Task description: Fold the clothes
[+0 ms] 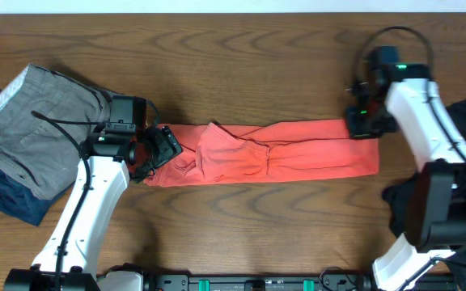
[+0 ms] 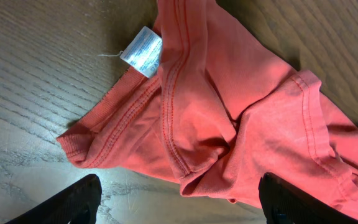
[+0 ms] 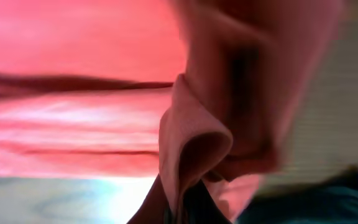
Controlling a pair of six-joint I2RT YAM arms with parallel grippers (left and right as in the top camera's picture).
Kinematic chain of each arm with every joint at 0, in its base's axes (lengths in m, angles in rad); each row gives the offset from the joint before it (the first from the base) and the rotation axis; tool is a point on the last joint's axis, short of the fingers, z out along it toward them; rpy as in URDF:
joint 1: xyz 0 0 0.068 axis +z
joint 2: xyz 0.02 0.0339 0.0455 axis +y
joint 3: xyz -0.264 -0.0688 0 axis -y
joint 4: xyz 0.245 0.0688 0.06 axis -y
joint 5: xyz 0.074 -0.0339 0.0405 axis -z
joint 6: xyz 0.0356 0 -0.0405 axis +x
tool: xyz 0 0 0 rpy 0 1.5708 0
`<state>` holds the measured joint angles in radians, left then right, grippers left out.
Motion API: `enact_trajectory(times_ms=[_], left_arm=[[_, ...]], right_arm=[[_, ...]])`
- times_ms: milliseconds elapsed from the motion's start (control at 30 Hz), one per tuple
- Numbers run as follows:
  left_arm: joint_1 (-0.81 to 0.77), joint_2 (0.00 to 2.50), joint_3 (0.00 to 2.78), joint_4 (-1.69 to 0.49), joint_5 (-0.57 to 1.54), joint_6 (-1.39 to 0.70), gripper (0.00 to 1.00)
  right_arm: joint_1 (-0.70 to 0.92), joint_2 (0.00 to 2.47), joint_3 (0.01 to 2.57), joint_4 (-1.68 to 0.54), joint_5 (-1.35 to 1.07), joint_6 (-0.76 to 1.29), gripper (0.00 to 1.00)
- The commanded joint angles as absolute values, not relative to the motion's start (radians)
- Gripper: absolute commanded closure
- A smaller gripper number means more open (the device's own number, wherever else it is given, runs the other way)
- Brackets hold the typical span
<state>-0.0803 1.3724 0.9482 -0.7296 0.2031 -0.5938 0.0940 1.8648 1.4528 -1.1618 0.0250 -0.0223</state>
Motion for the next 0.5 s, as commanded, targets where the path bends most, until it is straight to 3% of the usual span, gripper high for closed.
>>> enact_trajectory(times_ms=[0, 467], left_arm=[[-0.08, 1.373, 0.963, -0.733, 0.198, -0.576, 0.18], [-0.08, 1.373, 0.963, -0.736, 0.197, -0.576, 0.17]], right_arm=[[0.192, 1.857, 1.448, -1.159, 0.029, -0.018, 0.94], [0.382, 1.857, 1.311, -1.065, 0.029, 0.126, 0.92]])
